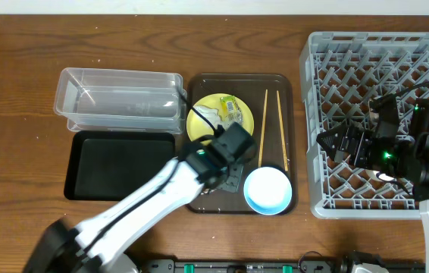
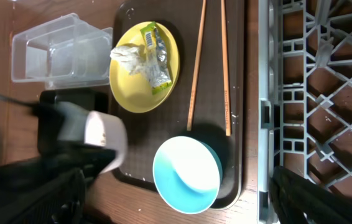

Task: Sort waste into correct bins and load items into the dishwasher rack
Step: 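Grasp the white bowl of rice with the left gripper, then tip the white bowl over the black tray to dump the rice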

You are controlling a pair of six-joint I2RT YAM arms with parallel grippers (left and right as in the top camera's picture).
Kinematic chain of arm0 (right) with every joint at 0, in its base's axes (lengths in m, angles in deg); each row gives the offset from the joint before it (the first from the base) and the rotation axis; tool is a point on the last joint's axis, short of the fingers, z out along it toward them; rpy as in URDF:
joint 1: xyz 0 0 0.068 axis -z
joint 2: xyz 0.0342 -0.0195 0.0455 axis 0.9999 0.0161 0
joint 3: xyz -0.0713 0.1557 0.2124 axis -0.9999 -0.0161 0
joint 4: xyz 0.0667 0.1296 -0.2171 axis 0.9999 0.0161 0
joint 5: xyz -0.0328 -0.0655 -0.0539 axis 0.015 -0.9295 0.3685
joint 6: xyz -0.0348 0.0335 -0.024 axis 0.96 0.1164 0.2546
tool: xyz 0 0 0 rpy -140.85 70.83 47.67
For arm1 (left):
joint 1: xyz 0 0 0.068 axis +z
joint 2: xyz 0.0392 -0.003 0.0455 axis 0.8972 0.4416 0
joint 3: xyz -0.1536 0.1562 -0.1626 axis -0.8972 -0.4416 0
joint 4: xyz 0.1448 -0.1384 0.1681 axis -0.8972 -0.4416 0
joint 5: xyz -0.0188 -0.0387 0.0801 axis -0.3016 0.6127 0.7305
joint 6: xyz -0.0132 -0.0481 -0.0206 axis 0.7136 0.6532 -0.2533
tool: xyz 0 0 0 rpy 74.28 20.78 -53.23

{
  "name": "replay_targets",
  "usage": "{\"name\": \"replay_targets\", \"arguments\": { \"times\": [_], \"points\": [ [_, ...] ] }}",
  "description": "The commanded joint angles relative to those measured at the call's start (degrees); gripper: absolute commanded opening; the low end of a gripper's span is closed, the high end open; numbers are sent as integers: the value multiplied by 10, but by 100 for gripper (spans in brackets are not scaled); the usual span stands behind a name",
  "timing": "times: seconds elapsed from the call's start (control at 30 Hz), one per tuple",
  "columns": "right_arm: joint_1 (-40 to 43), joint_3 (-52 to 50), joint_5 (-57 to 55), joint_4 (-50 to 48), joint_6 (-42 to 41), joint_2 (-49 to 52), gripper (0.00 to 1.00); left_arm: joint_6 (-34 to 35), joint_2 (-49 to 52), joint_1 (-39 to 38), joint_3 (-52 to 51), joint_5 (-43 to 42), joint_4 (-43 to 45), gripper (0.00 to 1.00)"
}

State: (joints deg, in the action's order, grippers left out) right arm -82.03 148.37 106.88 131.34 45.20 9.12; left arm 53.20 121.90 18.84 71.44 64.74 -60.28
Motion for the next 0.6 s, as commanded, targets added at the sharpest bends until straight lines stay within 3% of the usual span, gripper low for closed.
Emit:
{"name": "replay_targets", "arguments": {
  "times": [0.0,0.13,0.23,0.57],
  "points": [
    [-5,6,0,0,7,0,93,-9,-80,45,26,-49,-9,6],
    [-5,6,0,0,7,0,93,-55,-136,146,25,-150,-22,6],
    [-5,6,0,0,7,0,93,-102,-145,254,25,-273,-38,6],
    [-5,6,0,1,7,0,92,-308,-66,557,-28,-702,-98,6]
  ]
}}
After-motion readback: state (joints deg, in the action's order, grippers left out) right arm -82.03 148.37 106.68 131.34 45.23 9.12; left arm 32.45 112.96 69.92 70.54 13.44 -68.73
